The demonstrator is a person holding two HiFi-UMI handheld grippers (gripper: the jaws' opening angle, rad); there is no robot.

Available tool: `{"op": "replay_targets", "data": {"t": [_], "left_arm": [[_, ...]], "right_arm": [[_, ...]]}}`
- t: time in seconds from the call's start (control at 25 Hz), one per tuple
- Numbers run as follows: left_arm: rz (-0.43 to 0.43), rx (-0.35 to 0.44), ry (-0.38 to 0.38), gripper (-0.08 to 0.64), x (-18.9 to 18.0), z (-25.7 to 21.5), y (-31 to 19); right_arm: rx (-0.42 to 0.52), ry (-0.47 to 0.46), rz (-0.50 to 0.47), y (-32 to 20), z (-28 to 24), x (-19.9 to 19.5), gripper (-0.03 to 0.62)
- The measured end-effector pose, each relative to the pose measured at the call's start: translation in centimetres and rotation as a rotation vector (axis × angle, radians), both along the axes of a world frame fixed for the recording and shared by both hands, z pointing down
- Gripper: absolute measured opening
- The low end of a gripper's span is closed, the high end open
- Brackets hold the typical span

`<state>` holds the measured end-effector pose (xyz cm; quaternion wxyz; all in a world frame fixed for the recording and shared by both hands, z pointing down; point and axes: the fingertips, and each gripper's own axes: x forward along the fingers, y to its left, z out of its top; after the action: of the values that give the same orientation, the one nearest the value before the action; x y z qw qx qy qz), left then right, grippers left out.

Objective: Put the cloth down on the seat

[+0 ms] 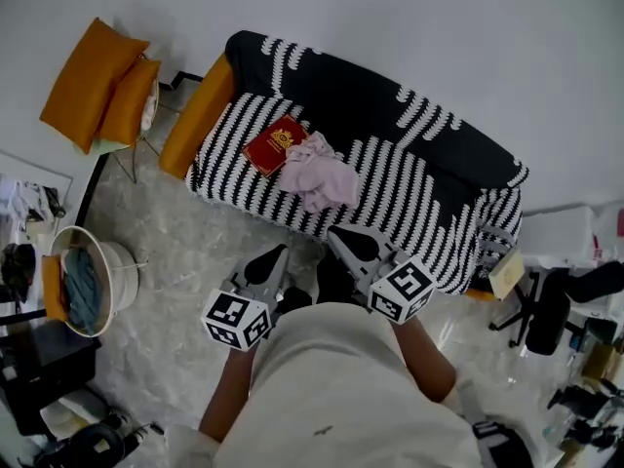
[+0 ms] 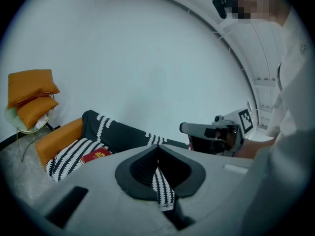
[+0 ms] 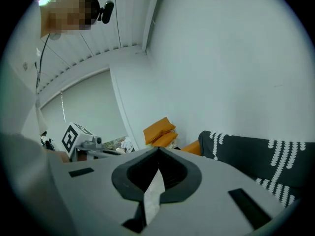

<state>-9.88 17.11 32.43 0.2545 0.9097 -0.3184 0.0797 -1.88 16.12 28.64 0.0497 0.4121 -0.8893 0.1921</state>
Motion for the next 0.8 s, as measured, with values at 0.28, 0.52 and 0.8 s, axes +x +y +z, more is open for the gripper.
{"op": "replay_targets", "data": {"t": [0.28, 0.52, 0.8], "left_arm": [[0.029, 0.009, 0.003, 0.012, -0.5, -0.5, 1.5], [0.037, 0.011, -0.008, 0.012, -1.4, -0.4, 2.1], [0.009, 0.013, -0.011, 0.012, -2.8, -0.3, 2.3]], "right_arm": [[0.011, 0.009, -0.043, 3.2, -0.4, -2.8, 0.008], [-0.03, -0.005, -0.034, 3.9, 1.2, -4.0, 0.008], [-0.035, 0.006, -0.064, 3.9, 1.4, -5.5, 0.007]]}}
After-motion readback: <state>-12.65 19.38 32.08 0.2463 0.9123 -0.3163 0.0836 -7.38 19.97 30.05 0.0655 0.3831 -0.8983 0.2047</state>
